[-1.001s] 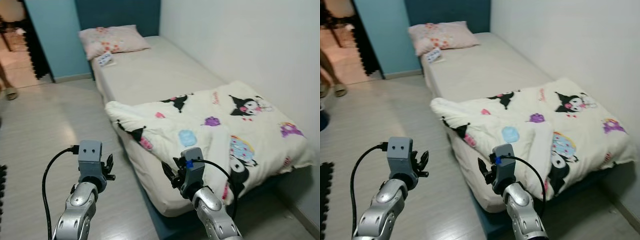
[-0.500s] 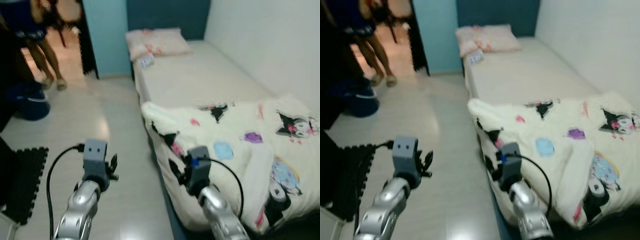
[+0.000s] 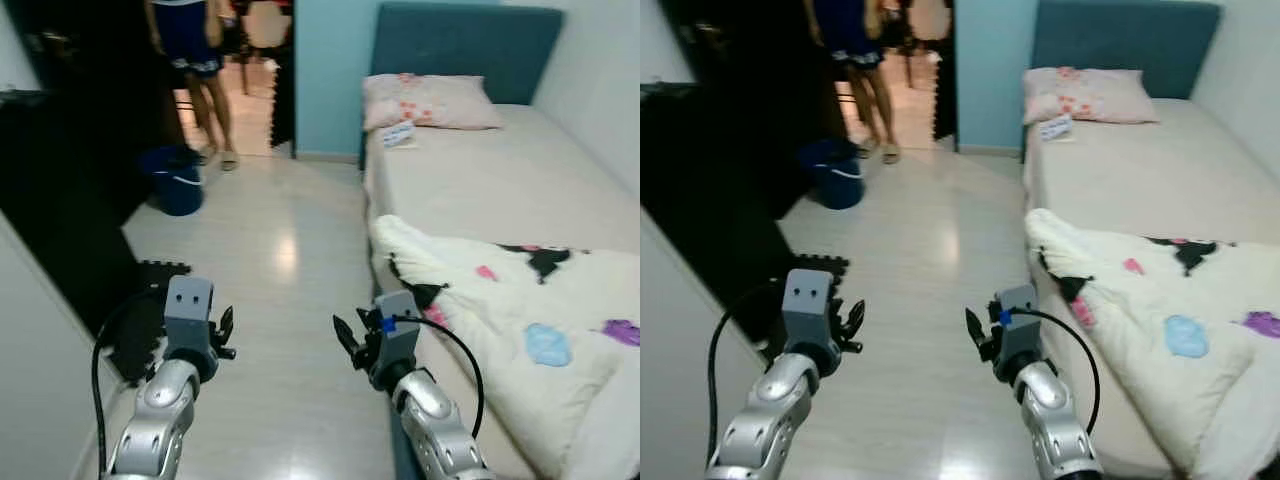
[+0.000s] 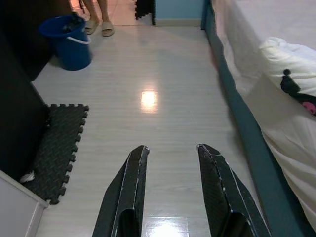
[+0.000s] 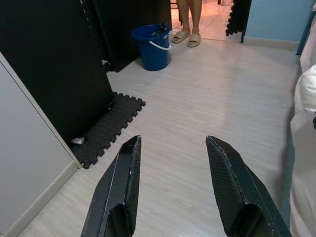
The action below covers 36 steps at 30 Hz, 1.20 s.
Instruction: Clean up the room
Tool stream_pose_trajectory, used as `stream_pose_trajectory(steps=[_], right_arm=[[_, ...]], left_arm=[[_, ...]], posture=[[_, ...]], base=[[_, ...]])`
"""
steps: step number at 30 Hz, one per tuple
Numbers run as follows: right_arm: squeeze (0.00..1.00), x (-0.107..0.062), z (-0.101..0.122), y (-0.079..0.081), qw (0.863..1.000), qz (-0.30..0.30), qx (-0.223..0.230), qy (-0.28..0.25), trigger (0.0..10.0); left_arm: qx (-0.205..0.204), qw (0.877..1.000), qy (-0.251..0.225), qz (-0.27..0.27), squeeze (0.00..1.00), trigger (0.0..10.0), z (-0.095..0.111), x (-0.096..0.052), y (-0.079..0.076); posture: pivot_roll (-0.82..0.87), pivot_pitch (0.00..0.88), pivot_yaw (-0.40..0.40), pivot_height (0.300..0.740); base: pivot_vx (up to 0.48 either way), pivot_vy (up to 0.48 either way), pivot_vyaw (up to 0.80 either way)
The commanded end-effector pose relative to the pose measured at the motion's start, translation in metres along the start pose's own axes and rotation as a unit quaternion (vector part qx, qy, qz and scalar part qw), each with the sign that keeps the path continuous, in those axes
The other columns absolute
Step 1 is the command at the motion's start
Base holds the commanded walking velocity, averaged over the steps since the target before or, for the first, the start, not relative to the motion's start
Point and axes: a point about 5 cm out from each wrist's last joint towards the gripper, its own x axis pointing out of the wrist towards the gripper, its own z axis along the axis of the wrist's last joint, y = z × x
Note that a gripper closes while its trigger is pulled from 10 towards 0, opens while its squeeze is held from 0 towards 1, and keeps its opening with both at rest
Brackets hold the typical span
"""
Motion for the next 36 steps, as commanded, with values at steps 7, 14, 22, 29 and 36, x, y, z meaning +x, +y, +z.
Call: stream_pose_trajectory(steps=[7, 14, 22, 29, 36], right_arm=[[0.0, -0.004, -0.0029, -0.0064, 1.0, -0.016, 0.007, -0.001, 10.0], [0.0, -0.004, -0.0037, -0.0072, 1.0, -0.022, 0.01, 0.002, 10.0], [0.0, -0.0035, -0.0039, -0.0044, 1.0, -0.017, 0.012, 0.003, 10.0], [0.0, -0.0039, -0.0031, -0.0049, 1.0, -0.016, 0.012, 0.002, 10.0], [0.0, -0.0056, -0.0027, -0.0068, 1.0, -0.016, 0.01, 0.003, 10.0]], left_arm=[[0.008, 1.0, 0.014, 0.005, 0.0, 10.0, -0.0056, 0.0015, -0.0025], [0.006, 1.0, 0.016, 0.004, 0.0, 10.0, -0.0067, 0.0008, -0.0028], [0.003, 1.0, 0.015, 0.009, 0.0, 10.0, -0.007, -0.0001, -0.0007], [0.001, 1.0, 0.015, 0.011, 0.0, 10.0, -0.0069, -0.0001, -0.0005], [-0.001, 1.0, 0.015, 0.013, 0.0, 10.0, -0.0073, -0.0003, -0.0014]], posture=[[0.06, 0.025, -0.04, 0.74], [0.06, 0.03, -0.046, 0.74], [0.06, 0.031, -0.053, 0.74], [0.05, 0.035, -0.055, 0.74], [0.05, 0.042, -0.064, 0.74]], base=[[0.0, -0.192, 0.0], [0.0, -0.432, 0.0], [0.0, -0.435, 0.0], [0.0, -0.433, 0.0], [0.0, -0.432, 0.0]])
